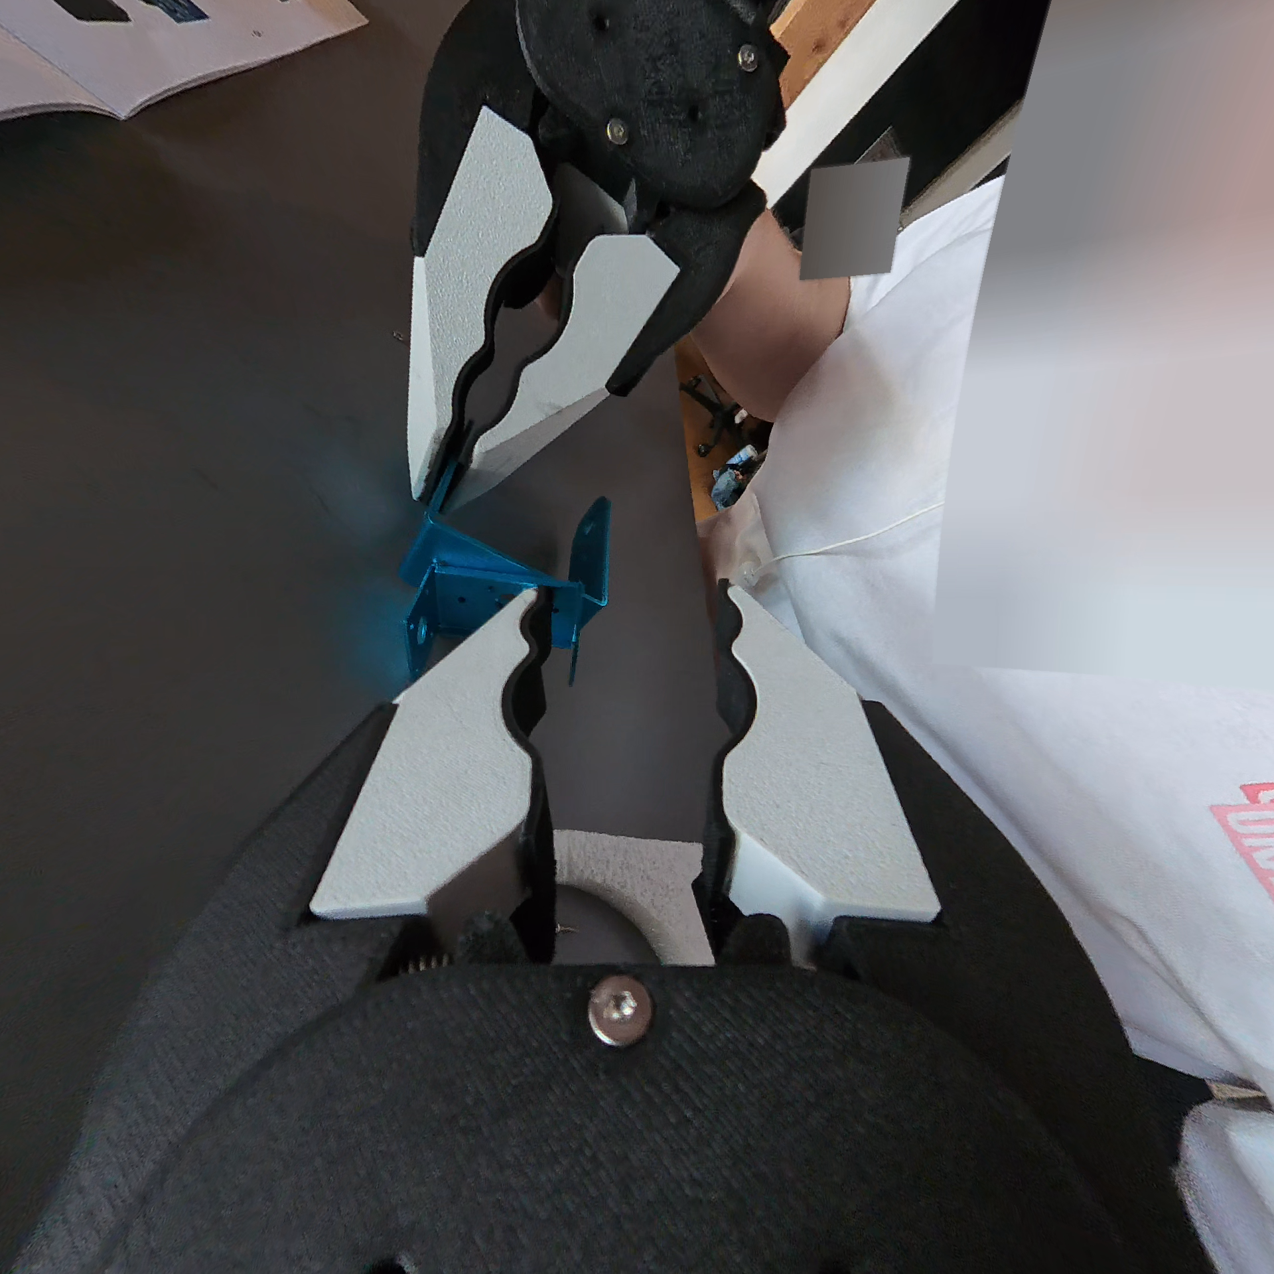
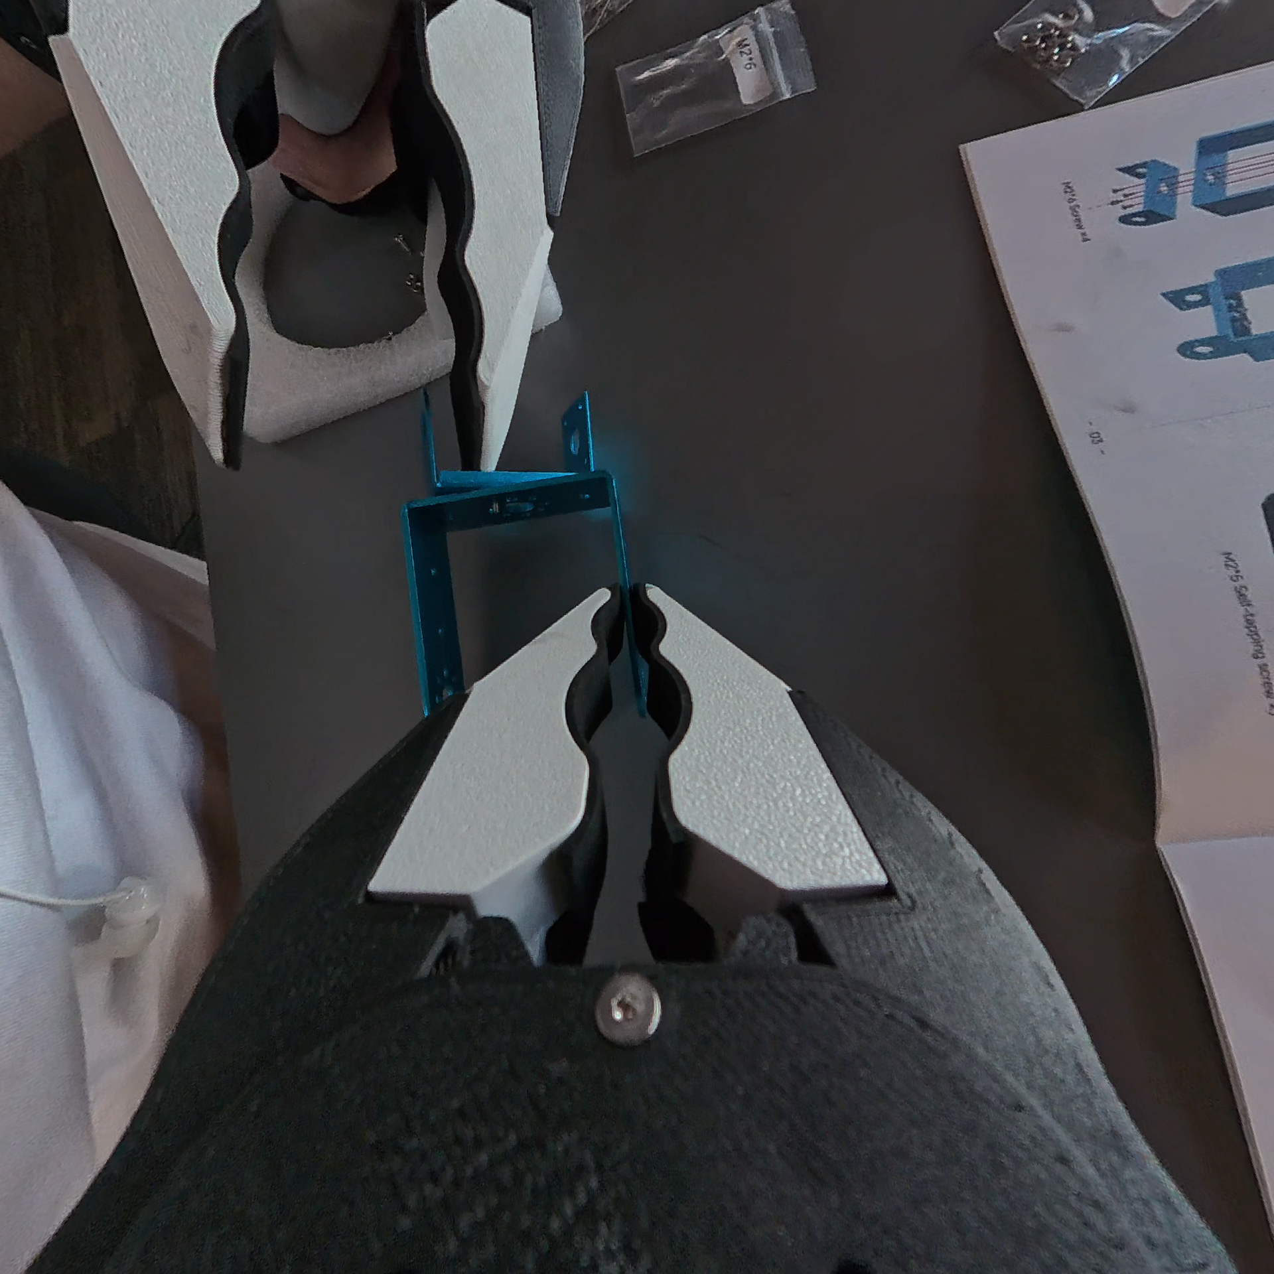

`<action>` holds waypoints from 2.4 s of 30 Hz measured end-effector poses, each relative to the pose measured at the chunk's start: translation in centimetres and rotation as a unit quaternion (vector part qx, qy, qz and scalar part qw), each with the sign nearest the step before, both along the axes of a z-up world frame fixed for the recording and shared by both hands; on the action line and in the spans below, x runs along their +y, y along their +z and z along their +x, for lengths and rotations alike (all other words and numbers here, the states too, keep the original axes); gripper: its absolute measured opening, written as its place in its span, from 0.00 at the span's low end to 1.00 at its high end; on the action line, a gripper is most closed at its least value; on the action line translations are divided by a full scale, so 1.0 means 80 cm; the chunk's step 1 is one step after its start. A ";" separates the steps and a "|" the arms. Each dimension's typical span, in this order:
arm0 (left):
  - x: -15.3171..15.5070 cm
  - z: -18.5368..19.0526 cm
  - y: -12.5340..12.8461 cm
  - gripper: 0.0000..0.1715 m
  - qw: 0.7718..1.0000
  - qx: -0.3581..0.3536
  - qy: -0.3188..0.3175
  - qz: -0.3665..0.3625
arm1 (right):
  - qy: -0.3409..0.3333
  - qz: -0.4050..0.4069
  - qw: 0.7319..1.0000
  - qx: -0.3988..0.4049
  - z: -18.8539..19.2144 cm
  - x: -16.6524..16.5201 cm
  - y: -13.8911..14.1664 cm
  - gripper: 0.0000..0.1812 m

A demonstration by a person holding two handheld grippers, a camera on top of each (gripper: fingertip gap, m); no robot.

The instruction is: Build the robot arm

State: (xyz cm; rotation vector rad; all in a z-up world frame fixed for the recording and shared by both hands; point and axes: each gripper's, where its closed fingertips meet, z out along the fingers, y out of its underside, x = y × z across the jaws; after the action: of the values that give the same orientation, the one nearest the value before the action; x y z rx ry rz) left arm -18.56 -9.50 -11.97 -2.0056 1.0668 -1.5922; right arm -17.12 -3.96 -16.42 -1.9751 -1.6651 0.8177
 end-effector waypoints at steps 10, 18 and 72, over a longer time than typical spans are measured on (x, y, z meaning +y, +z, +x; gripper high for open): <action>-0.008 0.001 -0.004 0.27 0.999 0.027 -0.041 -0.019 | 0.007 -0.008 1.000 -0.012 0.002 -0.005 -0.001 0.00; -0.020 0.003 -0.014 0.30 0.991 0.086 -0.098 -0.033 | 0.015 -0.020 0.999 -0.034 0.007 -0.015 -0.004 0.00; 0.010 -0.013 0.011 0.20 0.956 0.163 0.241 -0.034 | -0.038 0.111 0.977 0.179 0.109 0.009 0.057 0.11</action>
State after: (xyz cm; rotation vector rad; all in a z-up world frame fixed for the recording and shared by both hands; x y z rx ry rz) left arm -19.56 -8.69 -11.12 -2.3974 0.5538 -1.0818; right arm -8.43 -3.23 -11.83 -1.6180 -1.3969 0.8595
